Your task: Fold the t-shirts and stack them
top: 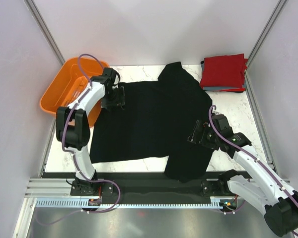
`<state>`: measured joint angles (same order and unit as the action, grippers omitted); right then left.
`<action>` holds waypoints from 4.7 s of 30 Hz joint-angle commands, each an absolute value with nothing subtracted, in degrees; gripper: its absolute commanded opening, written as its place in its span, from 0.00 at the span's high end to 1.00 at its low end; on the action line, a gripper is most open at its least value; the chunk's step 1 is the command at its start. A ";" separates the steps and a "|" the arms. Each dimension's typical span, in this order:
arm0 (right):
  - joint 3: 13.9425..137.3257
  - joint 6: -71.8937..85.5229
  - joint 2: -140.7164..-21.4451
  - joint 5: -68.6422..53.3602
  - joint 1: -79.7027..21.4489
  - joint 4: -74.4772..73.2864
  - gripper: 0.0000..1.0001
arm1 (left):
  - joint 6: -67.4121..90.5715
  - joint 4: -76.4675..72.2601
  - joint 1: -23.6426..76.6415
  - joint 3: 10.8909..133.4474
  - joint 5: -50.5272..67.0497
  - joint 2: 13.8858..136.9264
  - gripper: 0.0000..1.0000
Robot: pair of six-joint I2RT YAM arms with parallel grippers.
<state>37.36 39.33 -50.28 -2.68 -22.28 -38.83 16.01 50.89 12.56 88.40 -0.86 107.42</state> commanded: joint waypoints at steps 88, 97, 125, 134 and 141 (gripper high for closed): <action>42.70 46.24 -89.55 4.57 -27.25 -20.49 0.02 | 59.86 34.55 -5.01 27.60 -9.49 62.23 0.98; 57.74 35.60 -90.80 8.16 -24.79 -28.01 0.02 | 56.08 33.40 -5.27 32.08 -8.79 63.63 0.98; 24.00 63.90 -58.02 12.48 -36.73 -36.74 0.87 | 52.73 34.98 -5.45 29.27 -8.09 56.60 0.98; 38.47 63.02 -43.34 14.50 -38.58 -53.94 1.00 | 52.29 44.54 -5.71 35.94 -0.79 46.34 0.98; 44.03 65.30 -34.63 13.89 -38.76 -64.86 1.00 | 51.94 52.55 -6.33 38.93 1.22 40.53 0.98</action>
<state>41.85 63.53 -37.04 13.41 -38.48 -56.80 54.00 46.83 -5.80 37.19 -1.04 42.48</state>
